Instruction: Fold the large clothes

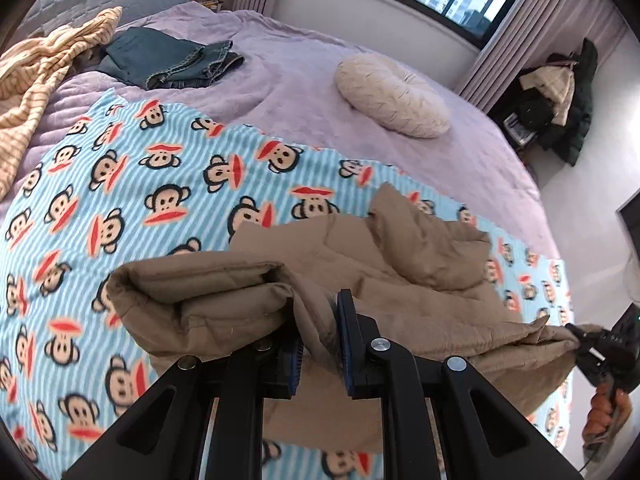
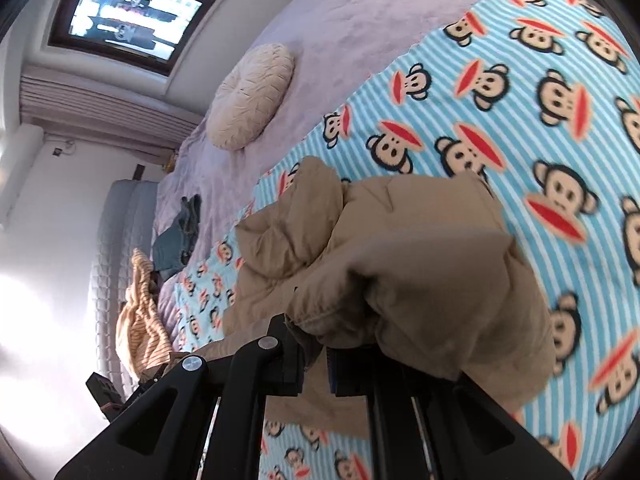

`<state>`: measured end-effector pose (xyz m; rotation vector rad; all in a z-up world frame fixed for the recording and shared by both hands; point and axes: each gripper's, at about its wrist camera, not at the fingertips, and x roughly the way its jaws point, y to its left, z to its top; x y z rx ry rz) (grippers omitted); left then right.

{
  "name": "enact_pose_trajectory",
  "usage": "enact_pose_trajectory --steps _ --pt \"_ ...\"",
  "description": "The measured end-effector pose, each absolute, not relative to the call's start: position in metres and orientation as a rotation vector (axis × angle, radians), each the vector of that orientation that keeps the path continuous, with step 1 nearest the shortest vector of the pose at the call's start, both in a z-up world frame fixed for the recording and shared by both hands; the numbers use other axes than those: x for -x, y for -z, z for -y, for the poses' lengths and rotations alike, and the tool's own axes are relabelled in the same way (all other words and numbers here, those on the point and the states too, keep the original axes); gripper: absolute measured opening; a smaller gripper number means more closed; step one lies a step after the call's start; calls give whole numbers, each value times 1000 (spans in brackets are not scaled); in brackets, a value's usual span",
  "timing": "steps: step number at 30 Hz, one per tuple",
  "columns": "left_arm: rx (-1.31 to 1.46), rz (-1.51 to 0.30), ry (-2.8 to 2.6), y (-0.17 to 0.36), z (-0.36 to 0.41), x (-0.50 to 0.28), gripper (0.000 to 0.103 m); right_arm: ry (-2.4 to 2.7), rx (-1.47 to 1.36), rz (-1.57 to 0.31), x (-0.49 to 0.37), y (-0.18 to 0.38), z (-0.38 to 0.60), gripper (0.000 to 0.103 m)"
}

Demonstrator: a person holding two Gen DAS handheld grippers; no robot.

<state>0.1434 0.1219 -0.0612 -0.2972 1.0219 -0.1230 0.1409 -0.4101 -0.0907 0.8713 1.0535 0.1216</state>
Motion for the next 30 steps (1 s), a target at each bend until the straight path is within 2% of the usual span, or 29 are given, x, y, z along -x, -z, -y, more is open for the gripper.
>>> enact_pose_trajectory --steps 10,11,12,14,15,16,17,18,19,20,21,22,23,24,25,26,27,30 --pt "242 -1094 138 153 -106 -220 18 -3 -909 -1078 -197 181 409 9" --pt "258 -1100 137 162 -106 -227 21 -2 -911 -1076 -197 185 409 9" --pt "271 -1100 135 169 -108 -232 30 0 -913 -1074 -200 192 408 9" --pt "286 -1088 133 175 -110 -235 38 1 -919 -1067 -201 197 408 9" --pt "291 -1079 137 176 -111 -235 50 -1 -918 -1068 -202 198 407 10" --pt "297 -1067 143 174 -114 -233 57 -6 -911 -1071 -201 195 407 12" --pt "301 -1056 145 170 -116 -230 73 -12 -898 -1076 -200 191 406 18" --pt "308 -1039 145 164 -120 -225 81 -15 -883 -1079 -199 186 405 29" --pt "316 -1020 142 156 -124 -219 81 -8 -851 -1078 -196 177 404 37" --pt "319 -1011 139 150 -128 -216 81 0 -827 -1072 -194 169 402 59" --pt "317 -1002 138 143 -130 -210 81 6 -790 -1041 -187 155 400 75" --pt "313 -994 141 137 -132 -207 81 9 -762 -1013 -180 144 398 75" --pt "304 -982 154 131 -132 -201 81 5 -725 -1003 -175 134 392 75" --pt "293 -978 173 127 -130 -198 81 -4 -696 -1004 -173 129 387 69" --pt "283 -984 210 125 -125 -197 81 -23 -660 -1010 -171 125 379 59" --pt "278 -992 244 126 -121 -198 79 -36 -635 -1028 -172 126 373 30" --pt "268 -1003 285 129 -112 -198 71 -73 -602 -1064 -176 131 361 20" --pt "221 -1030 350 145 -79 -204 70 -148 -519 -1108 -190 148 335 17"
